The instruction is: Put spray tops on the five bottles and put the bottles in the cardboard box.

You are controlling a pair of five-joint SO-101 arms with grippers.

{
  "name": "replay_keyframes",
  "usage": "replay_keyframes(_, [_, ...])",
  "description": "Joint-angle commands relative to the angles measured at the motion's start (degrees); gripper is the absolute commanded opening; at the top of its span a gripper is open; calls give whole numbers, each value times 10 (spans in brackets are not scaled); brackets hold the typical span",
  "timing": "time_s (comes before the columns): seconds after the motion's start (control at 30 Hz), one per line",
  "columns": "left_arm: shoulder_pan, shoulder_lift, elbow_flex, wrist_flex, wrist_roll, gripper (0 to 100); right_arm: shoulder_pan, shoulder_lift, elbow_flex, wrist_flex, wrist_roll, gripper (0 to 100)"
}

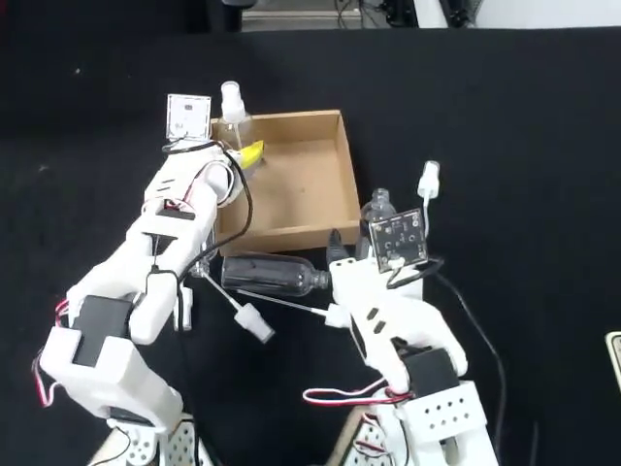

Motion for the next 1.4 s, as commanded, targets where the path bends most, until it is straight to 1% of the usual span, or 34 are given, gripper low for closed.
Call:
replay_keyframes(0.0, [2,-43,-22,10,-3,296,7,-17,-20,0,4,133])
replay_keyframes(0.1, [0,-84,-14,52,0,295,7,-17,-20,0,4,133])
replay_keyframes(0.27, [6,-157,-20,197,2,293,7,-17,-20,0,4,133])
replay_keyframes(0.4, [-2,-203,-19,265,2,293,7,-17,-20,0,4,133])
replay_keyframes(0.57, [-13,-255,-20,384,1,292,7,-17,-20,-2,4,133])
replay_keyframes(0.67, [-13,-282,-20,430,1,292,7,-17,-20,-2,4,133])
replay_keyframes(0.73, [-22,-302,-20,444,-3,292,7,-17,-20,-2,4,133])
replay_keyframes(0.83, [-56,-341,-24,470,-3,292,7,-17,-20,-1,4,133])
replay_keyframes(0.9, [-80,-375,-38,526,-6,292,7,-17,-20,0,4,133])
replay_keyframes(1.0, [-118,-409,-77,641,-58,292,6,-17,-21,0,4,133])
replay_keyframes(1.13, [-186,-397,-111,760,-131,292,4,-17,-21,1,4,133])
replay_keyframes(1.2, [-218,-382,-111,806,-203,292,4,-17,-21,1,4,133])
replay_keyframes(1.3, [-255,-361,-110,878,-343,292,4,-17,-21,2,4,133])
replay_keyframes(1.37, [-269,-353,-109,909,-400,292,4,-17,-21,2,4,133])
